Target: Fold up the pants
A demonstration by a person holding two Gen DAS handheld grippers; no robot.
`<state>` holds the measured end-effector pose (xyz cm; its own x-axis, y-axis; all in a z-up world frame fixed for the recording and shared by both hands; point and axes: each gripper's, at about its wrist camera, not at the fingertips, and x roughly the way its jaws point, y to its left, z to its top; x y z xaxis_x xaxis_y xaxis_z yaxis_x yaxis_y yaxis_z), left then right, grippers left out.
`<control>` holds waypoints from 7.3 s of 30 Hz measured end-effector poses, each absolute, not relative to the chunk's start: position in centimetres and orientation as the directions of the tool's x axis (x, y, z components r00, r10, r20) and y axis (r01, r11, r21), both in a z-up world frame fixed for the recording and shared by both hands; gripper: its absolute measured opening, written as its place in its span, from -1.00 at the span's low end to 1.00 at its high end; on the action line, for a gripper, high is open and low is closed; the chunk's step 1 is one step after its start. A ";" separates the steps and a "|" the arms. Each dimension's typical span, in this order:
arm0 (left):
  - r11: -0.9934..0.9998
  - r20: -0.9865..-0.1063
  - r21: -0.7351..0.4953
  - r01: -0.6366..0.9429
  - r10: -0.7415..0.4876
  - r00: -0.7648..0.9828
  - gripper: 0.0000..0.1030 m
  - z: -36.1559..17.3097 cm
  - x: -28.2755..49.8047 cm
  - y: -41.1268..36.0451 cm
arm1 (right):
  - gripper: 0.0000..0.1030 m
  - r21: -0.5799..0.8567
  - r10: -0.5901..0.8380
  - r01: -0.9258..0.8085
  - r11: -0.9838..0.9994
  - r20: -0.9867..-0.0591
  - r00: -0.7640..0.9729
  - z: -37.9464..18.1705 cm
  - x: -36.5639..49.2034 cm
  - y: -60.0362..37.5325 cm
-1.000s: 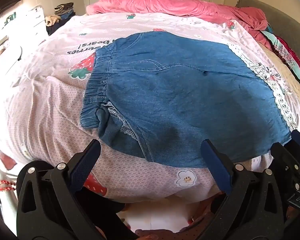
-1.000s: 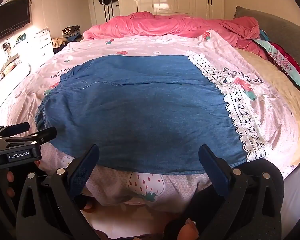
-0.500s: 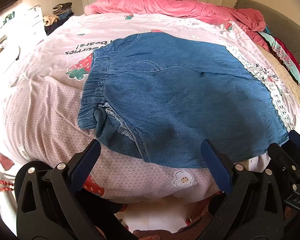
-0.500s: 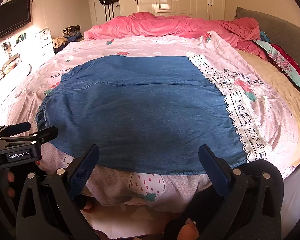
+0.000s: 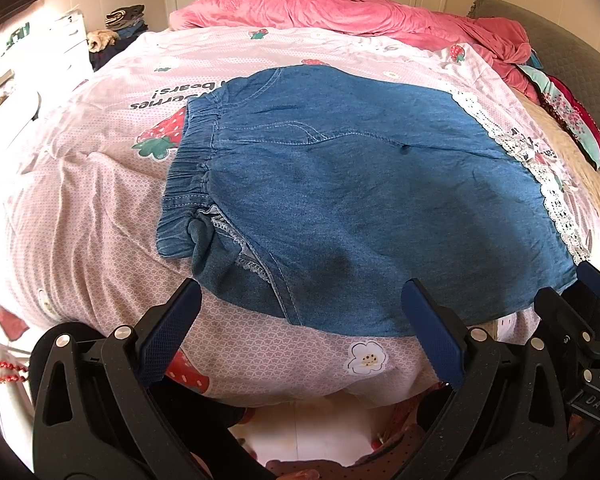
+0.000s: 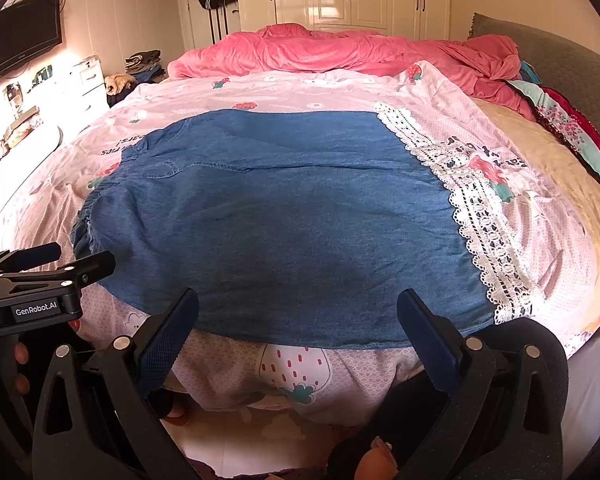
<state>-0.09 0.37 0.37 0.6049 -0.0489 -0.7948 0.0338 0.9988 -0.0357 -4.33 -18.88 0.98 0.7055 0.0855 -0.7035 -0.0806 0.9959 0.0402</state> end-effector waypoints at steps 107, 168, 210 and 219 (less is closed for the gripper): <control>0.994 -0.802 -0.071 0.085 -0.108 0.587 -0.25 -2.0 24.9 11.8 | 0.92 -0.204 0.169 -0.555 0.807 -0.819 0.548 0.0 32.2 -7.3; 0.991 -0.606 -0.083 0.107 -0.136 0.784 -0.34 3.4 8.0 8.8 | -0.80 0.113 0.505 -0.554 0.824 -0.589 0.631 2.9 8.4 -12.5; 0.991 -0.708 -0.119 0.058 -0.126 0.695 -0.04 3.9 -0.7 11.4 | -0.73 0.051 0.485 -0.680 0.731 -0.741 0.465 -2.2 -1.0 -9.6; 0.977 -0.739 -0.092 0.194 -0.198 0.644 -0.03 1.9 3.3 5.6 | -0.58 0.108 0.500 -0.682 0.723 -0.763 0.409 -3.1 -0.9 -10.2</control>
